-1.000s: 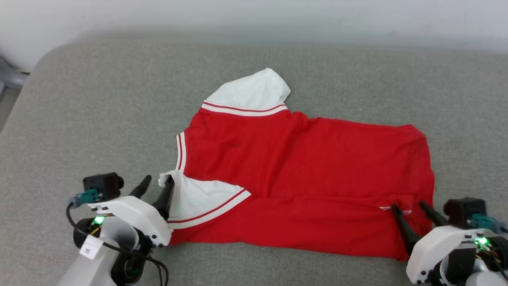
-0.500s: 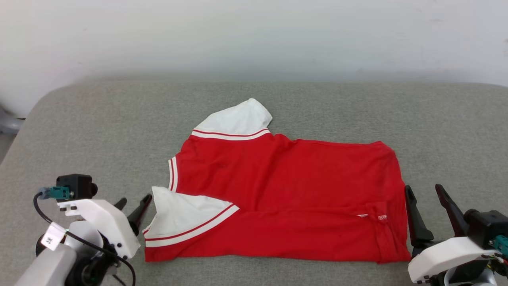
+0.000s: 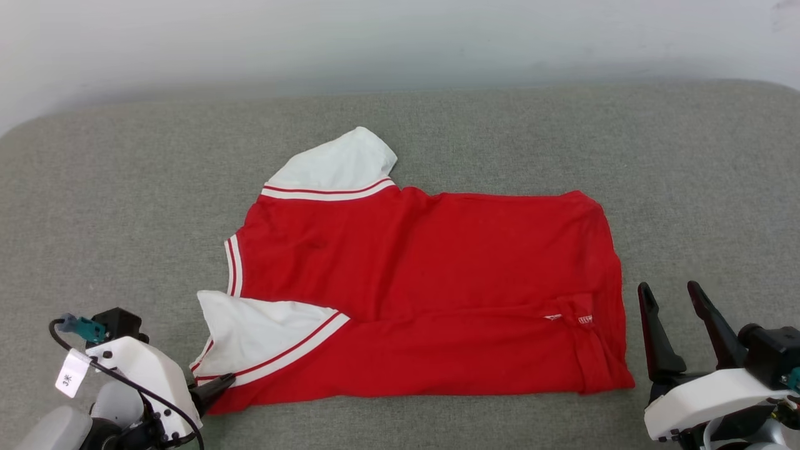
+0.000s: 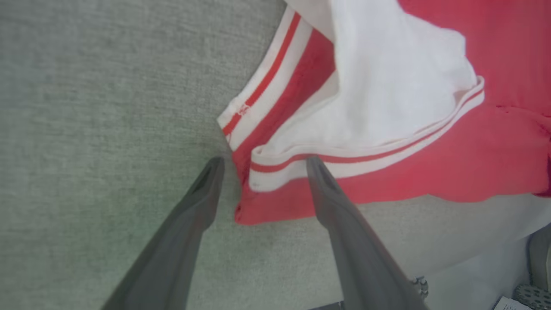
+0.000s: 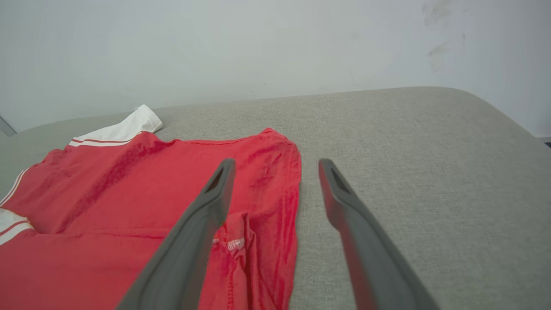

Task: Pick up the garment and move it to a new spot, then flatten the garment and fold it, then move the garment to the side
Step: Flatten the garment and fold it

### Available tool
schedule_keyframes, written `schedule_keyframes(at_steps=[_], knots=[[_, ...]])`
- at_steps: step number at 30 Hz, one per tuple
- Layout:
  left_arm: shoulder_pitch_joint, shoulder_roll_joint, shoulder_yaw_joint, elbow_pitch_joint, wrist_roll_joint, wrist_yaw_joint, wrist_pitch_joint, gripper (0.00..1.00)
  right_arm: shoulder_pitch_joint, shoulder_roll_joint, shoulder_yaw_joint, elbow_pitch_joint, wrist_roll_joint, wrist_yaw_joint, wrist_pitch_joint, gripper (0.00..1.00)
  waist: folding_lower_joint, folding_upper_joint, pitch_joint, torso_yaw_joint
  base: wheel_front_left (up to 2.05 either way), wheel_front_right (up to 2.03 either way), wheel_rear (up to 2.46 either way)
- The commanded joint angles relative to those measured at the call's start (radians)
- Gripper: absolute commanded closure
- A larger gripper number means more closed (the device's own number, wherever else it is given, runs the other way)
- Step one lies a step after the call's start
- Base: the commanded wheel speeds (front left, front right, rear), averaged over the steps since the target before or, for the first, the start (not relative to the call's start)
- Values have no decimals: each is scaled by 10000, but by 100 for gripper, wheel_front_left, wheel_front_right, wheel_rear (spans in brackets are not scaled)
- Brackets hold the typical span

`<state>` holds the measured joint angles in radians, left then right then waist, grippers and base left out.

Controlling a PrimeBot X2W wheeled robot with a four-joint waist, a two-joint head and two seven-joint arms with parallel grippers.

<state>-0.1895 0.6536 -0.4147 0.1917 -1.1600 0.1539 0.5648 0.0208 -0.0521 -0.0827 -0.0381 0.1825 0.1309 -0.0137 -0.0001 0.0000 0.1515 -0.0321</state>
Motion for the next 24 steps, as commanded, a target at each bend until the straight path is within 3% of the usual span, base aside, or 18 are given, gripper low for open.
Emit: schedule_keyframes(at_steps=[1,4,5,6,8,14,17,19,20,21,22,24], knots=[[16,-123,-118,235,-41,-76,93,0,-178,30,-6,33,36,-4,-16,0,1,0,246,-137,0,0,0],[0,-355,-454,654,38,-328,219,0,-198,26,-105,99,113,-6,80,0,1,0,353,-183,0,0,0],[0,-493,-551,742,64,-402,213,13,-191,26,-150,92,95,-4,125,0,1,0,371,-183,0,0,0],[-10,-586,-641,854,97,-503,201,55,-174,27,-161,115,202,-4,253,0,1,0,384,-176,0,0,0],[-62,-785,-728,1038,52,-673,112,100,-97,25,-297,165,366,-4,562,0,1,0,380,-151,0,0,0],[-244,-968,-740,1281,165,-996,-260,100,76,12,-500,144,604,-4,2055,0,1,0,243,-1,0,0,0],[-374,-959,-666,1239,308,-1095,-537,100,234,-284,-610,144,819,-4,3524,0,1,0,121,99,0,0,0],[-485,-780,-530,935,517,-1081,-900,100,276,-642,-617,60,1136,-4,5197,0,1,0,22,202,0,0,0],[-485,-780,-530,935,517,-1081,-900,100,276,-642,-617,60,1136,-4,5197,0,1,0,22,202,0,0,0],[-510,-666,-445,618,653,-1022,-1120,100,219,-844,-602,-52,1325,-4,6151,0,1,0,2,299,0,0,0],[-510,-666,-445,618,653,-1022,-1120,100,219,-844,-602,-52,1325,-4,6151,0,1,0,2,299,0,0,0],[-549,-504,-378,5,913,-893,-1381,100,-23,-1165,-435,-250,1488,-4,7199,0,1,0,71,473,0,0,0]])
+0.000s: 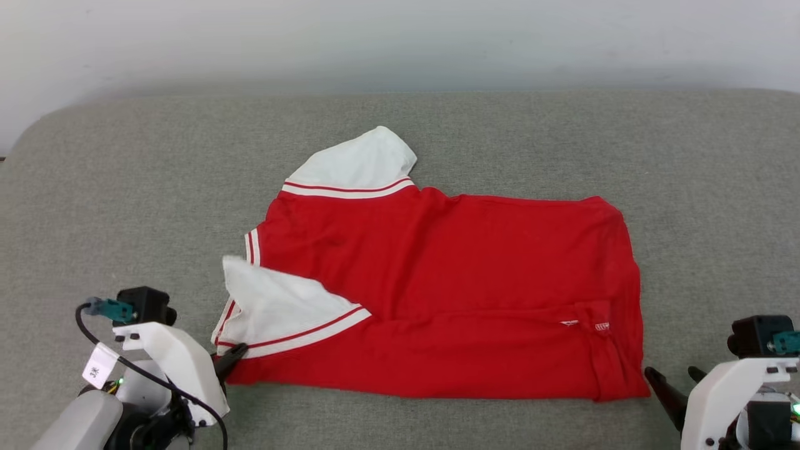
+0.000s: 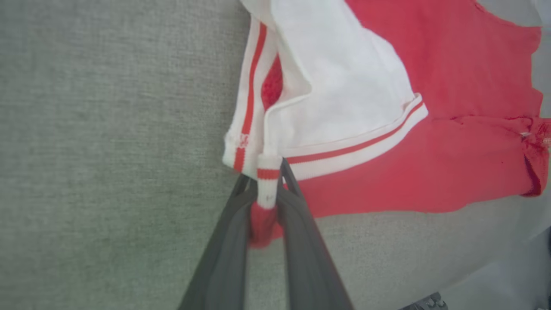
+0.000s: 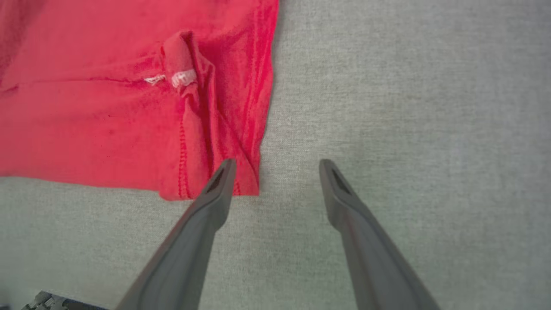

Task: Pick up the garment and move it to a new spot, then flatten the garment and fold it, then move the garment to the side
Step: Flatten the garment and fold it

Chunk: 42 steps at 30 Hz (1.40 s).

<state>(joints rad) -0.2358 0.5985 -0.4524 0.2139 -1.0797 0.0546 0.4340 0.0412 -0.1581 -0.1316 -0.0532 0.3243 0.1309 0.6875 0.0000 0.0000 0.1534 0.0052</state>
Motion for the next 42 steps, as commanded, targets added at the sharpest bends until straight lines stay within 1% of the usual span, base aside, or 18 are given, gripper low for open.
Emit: schedule_keyframes(at_steps=[1,2,3,4,10,13,17,19,21,26,32,38,42], knots=[[-100,79,2,-450,192,174,-114,100,-276,-178,141,-111,133,-4,471,0,0,0,108,171,0,0,0],[-100,79,2,-450,192,174,-114,100,-276,-178,141,-111,133,-4,471,0,0,0,108,171,0,0,0],[-177,197,67,-843,324,256,-228,100,-459,-336,358,-155,208,-4,912,0,0,0,243,293,0,0,0],[-190,205,42,-1063,404,308,-226,100,-571,-382,474,-174,277,-4,1094,0,0,0,313,356,0,0,0],[-208,205,-60,-1744,604,520,-243,100,-974,-542,1024,73,226,-4,1564,0,0,0,705,552,0,0,0],[-215,115,-122,-1931,660,536,-295,100,-1056,-499,1166,598,197,-4,1814,0,0,0,887,637,0,0,0],[-193,56,-159,-1986,715,479,-393,100,-934,-240,1318,1405,297,-4,2254,0,0,0,1009,696,0,0,0],[-188,43,-177,-1980,733,443,-438,100,-922,-82,1409,1570,430,-1,2381,100,0,0,1051,721,0,0,0],[-171,16,-168,-1965,728,400,-509,100,-1000,-59,1466,1630,436,-3,2460,100,0,0,1046,717,0,0,0],[-94,59,-100,-1873,872,403,-825,100,-1287,-195,1426,1300,398,-4,2172,100,0,0,853,696,0,0,0],[277,-8,44,-1799,1007,597,-1431,100,-1384,-480,1366,1107,442,-4,1787,100,0,0,213,655,0,0,0],[1118,-61,34,-1904,885,992,-1609,100,-807,-601,1351,1135,559,-4,1795,100,0,0,-760,725,0,0,0],[1850,139,73,-2141,765,1338,-1484,100,-252,-726,1324,1056,693,-6,1836,100,0,0,-1356,813,0,0,0]])
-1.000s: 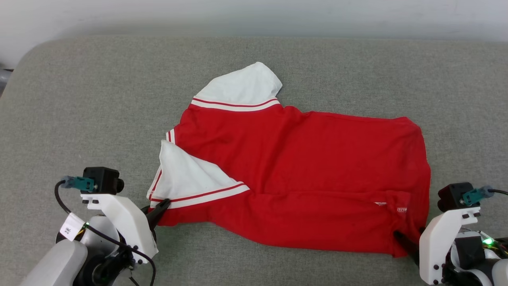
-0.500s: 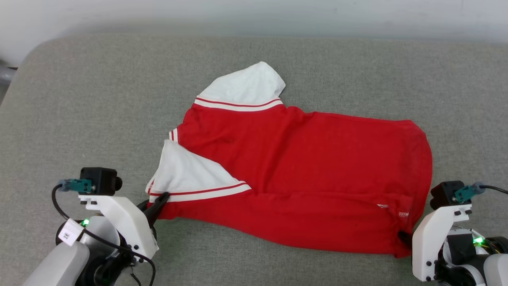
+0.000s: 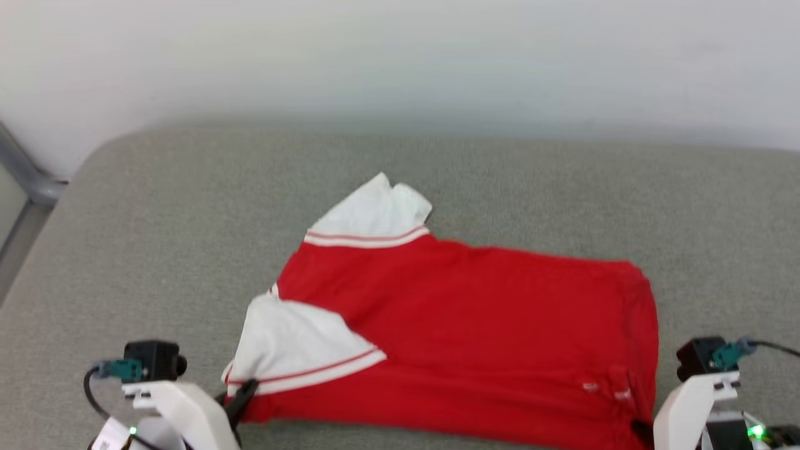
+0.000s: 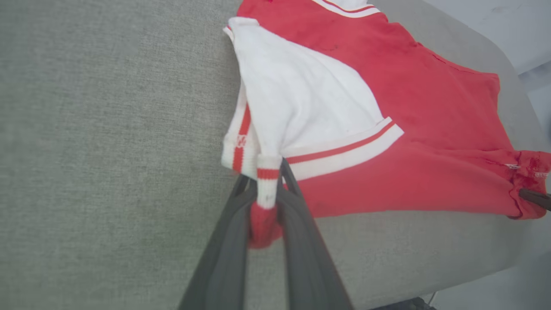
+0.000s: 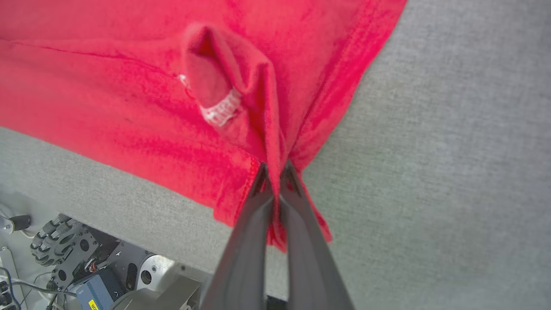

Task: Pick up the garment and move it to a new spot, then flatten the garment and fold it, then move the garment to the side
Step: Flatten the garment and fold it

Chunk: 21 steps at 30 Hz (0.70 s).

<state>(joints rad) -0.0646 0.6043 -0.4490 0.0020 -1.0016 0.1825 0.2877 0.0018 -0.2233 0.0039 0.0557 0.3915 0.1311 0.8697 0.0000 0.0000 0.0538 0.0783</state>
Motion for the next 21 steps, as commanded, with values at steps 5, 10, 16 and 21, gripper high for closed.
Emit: schedule_keyframes(at_steps=[5,10,16,21], knots=[[1115,256,92,-429,-295,450,120,100,934,-113,-171,-408,140,-9,118,100,0,0,-712,190,0,0,0],[1695,-116,-177,-139,-559,384,95,100,1626,162,-333,-470,51,-9,71,100,0,0,-780,176,0,0,0],[1316,-779,-328,1026,-552,3,-373,47,1995,398,-279,-57,-10,-8,-627,0,0,0,-673,120,0,0,0],[895,-1085,-233,1658,-371,-189,-967,0,1948,441,-254,-133,-21,-6,-2036,0,0,0,-676,48,0,0,0]])
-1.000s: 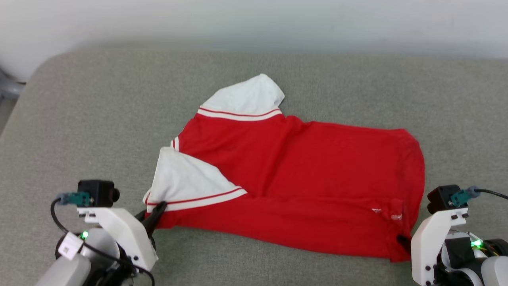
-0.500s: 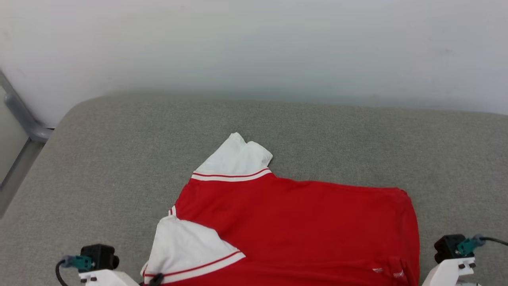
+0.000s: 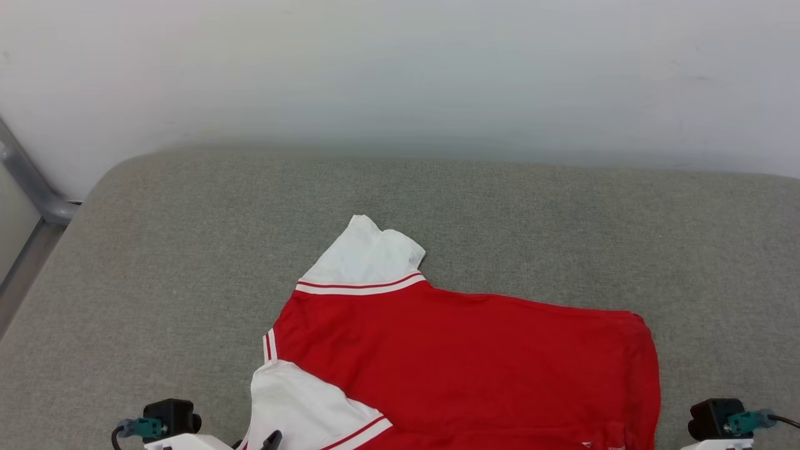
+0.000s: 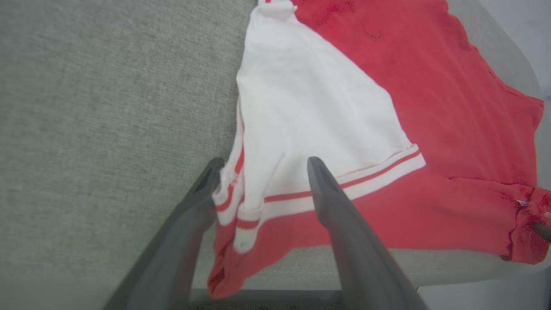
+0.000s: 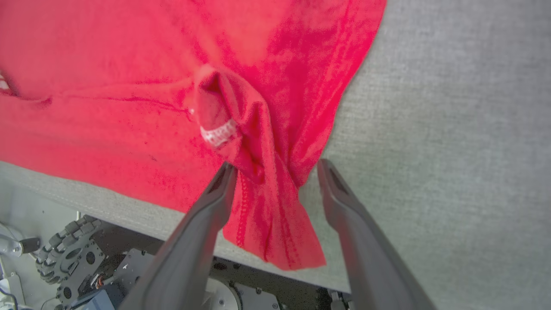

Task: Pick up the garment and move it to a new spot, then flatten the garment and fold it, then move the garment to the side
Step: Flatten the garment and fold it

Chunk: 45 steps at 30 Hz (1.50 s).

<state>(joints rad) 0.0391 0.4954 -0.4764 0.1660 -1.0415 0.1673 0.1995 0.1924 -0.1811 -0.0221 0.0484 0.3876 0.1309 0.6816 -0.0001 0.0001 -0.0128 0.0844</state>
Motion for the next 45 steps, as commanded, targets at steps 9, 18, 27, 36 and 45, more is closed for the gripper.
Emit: schedule_keyframes(at_steps=[9,18,27,36,45], knots=[[-749,-17,341,-430,1079,168,-1768,0,-492,539,-723,-222,-955,-4,-3902,0,1,-1,-223,-214,0,0,0],[-1703,131,371,-886,2861,540,-3675,0,-1329,999,-1004,-941,-2158,-4,-6274,0,1,-1,1,-484,0,0,0],[-2830,200,593,-632,3377,428,-4186,0,-1892,1251,-962,-2166,-2360,-4,-6215,0,1,-1,1338,-973,0,0,0],[-5312,442,592,209,3179,-538,-3288,0,-2761,1315,-829,-2624,-2362,-4,-6145,0,1,-1,2860,-1757,0,0,0],[-7635,861,343,2393,1783,-2153,-112,0,-3159,1318,-740,-2143,-2018,-4,-6214,0,1,-1,3441,-2613,0,0,0]])
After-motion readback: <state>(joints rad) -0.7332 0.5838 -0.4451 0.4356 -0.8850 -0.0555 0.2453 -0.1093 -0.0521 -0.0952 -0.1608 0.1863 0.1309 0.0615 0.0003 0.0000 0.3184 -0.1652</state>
